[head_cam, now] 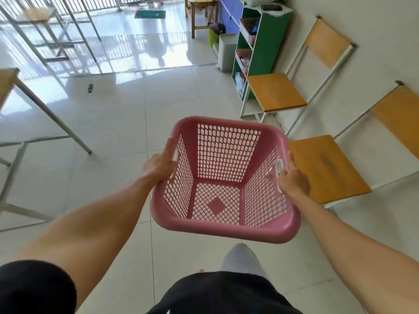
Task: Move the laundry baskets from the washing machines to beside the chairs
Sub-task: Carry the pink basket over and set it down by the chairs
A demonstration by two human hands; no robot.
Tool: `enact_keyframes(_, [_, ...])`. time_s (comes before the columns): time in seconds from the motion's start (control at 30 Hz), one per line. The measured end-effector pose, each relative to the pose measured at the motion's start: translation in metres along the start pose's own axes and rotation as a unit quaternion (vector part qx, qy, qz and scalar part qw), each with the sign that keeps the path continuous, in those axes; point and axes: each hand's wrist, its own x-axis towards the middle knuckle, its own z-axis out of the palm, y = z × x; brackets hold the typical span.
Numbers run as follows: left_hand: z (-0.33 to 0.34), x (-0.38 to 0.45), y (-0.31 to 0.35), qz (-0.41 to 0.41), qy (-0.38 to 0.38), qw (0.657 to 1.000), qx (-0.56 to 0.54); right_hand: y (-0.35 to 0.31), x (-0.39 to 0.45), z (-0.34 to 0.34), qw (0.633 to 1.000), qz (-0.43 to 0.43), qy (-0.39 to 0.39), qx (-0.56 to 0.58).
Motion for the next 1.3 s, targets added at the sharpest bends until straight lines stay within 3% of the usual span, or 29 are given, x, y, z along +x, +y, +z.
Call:
enact_keyframes(0.77, [-0.11,0.357,-0.025,-0.021,-0.058,0.998,-0.01,-0.219,0.279,0.081,0.997,0.055,-0.03,0.033])
enact_keyframes(1.13, [-0.185,0.545,0.023,0.161,-0.116,0.979,0.051,-0.297,0.321,0.104,0.975,0.218,0.039,0.029])
enact_keyframes(1.3, [-0.204,0.609,0.06,0.227,-0.105,0.964,0.087,-0.32,0.342,0.103,0.956,0.277,0.078,0.049])
